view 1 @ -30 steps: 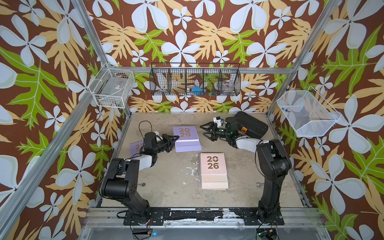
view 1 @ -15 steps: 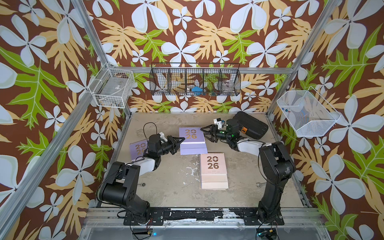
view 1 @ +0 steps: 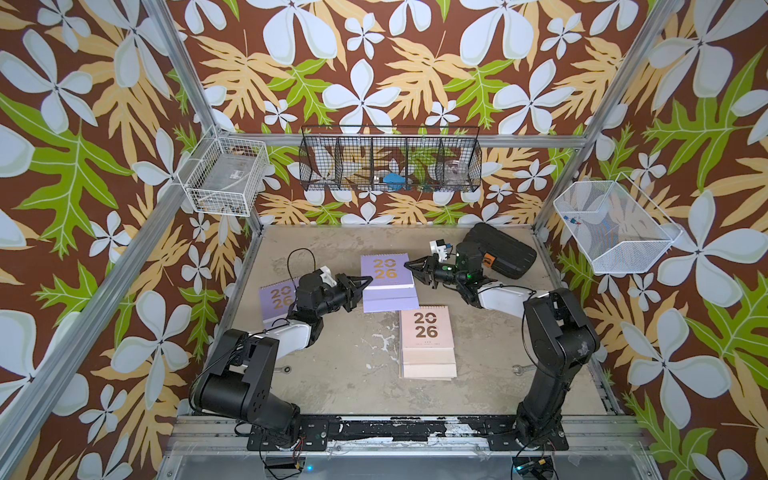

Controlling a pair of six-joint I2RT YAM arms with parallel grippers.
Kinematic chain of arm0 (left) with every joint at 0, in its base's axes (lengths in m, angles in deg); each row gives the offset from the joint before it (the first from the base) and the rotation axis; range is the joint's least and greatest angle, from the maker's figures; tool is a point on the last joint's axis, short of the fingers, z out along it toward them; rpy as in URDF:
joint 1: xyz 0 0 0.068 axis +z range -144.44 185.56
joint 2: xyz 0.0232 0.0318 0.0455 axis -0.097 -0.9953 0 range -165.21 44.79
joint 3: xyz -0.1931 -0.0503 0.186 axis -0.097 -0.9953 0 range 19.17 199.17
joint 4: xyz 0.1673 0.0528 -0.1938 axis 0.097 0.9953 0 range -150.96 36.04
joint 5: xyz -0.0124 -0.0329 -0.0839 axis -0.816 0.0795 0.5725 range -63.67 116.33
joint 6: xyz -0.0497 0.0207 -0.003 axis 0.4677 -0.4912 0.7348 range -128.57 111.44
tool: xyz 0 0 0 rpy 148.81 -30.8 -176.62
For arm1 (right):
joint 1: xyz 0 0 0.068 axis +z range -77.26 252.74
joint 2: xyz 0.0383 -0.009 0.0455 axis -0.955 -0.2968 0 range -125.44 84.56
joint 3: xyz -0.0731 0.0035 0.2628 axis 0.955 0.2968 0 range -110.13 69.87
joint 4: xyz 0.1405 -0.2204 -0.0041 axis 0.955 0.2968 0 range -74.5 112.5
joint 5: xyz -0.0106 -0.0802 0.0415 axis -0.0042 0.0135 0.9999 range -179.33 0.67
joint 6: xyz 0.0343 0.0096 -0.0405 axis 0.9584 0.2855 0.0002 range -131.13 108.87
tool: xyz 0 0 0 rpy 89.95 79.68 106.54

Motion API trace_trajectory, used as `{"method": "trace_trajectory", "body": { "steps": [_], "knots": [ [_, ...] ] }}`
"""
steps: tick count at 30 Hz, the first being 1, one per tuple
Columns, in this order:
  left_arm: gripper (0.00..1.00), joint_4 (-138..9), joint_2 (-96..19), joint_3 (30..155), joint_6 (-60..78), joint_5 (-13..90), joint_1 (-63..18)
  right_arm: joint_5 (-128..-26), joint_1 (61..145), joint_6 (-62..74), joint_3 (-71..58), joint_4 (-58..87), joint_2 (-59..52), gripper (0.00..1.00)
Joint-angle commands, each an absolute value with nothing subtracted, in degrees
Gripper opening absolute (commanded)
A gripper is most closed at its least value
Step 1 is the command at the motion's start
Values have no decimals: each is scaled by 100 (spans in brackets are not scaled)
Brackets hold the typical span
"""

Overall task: Stack the calendars
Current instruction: Place the calendar at the calendar.

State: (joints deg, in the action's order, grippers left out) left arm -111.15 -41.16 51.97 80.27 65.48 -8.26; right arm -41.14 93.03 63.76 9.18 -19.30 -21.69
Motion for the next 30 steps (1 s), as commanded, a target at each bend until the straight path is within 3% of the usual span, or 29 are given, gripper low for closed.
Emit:
{"method": "trace_trajectory", "body": {
  "steps": [1, 5, 9, 13, 18, 30],
  "knots": [
    [2, -11455, -4051, 5179, 8099, 6588, -882, -4054, 9321, 6358, 990, -2286, -2042, 15],
    [18, -11433, -3946, 5104, 8108, 6563, -901, -4094, 9314, 6375, 1151, -2361, -1871, 9],
    [39, -11341, -3812, 5001, 8058, 6544, -893, -4184, 9309, 6392, 1429, -2453, -1622, 8],
    [53, -11203, -3650, 4859, 7971, 6517, -896, -4218, 9268, 6611, 1810, -2762, -1356, 8],
    [59, -10890, -3335, 4641, 7790, 6453, -899, -4223, 9119, 6637, 2363, -2862, -855, 7],
    [62, -10400, -2541, 3887, 7548, 6209, -1013, -3804, 8492, 6196, 3954, -2449, 778, 6]
  ]
}}
